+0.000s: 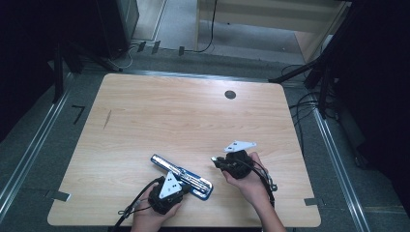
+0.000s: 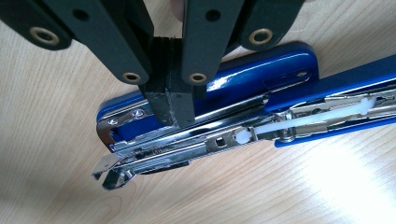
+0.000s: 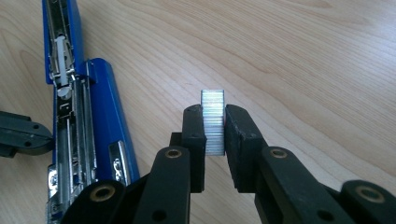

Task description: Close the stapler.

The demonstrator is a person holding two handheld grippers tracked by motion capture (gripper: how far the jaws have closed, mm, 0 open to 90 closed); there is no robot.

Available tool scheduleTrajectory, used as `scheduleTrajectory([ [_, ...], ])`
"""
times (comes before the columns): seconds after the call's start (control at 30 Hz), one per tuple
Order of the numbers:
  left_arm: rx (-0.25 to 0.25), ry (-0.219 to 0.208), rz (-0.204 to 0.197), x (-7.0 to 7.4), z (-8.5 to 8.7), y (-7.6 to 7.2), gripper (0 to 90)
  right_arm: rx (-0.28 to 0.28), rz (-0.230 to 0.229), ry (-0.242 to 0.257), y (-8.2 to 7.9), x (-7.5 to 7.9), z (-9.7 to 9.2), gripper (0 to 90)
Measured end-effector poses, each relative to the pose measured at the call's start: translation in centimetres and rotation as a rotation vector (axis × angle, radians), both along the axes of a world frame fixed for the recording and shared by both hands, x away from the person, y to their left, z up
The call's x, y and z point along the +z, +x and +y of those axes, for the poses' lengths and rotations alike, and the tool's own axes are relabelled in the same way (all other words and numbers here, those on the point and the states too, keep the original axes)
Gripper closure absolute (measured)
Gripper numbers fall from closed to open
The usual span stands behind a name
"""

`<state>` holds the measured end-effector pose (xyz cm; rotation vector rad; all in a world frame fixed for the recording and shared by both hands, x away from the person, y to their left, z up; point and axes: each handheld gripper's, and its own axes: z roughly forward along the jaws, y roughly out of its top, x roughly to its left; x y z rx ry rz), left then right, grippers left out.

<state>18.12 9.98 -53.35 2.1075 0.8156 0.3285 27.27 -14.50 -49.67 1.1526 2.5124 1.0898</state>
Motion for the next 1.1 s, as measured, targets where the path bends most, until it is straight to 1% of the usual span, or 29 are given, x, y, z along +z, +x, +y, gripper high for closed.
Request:
scheduleTrajectory([
  [0.4, -0.001, 0.0, -0.001, 0.0, 0.0, 0.0, 90.0, 0.041, -0.005, 0.004, -1.0, 0.7, 1.0, 80.0],
  [0.5, -0.001, -0.001, -0.001, 0.0, 0.0, 0.0, 90.0, 0.057, -0.012, 0.004, -1.2, 0.8, 1.1, 80.0],
  [0.8, -0.001, 0.0, -0.001, 0.0, 0.0, 0.0, 90.0, 0.097, -0.007, 0.009, -2.2, 1.1, 1.8, 80.0],
  [0.97, -0.001, 0.0, -0.002, 0.0, 0.0, 0.0, 90.0, 0.127, -0.014, 0.007, -2.6, 1.2, 2.2, 80.0],
  [1.1, 0.0, -0.002, -0.001, 0.0, 0.0, 0.0, 90.0, 0.138, -0.009, 0.007, -3.0, 1.3, 2.5, 80.0],
])
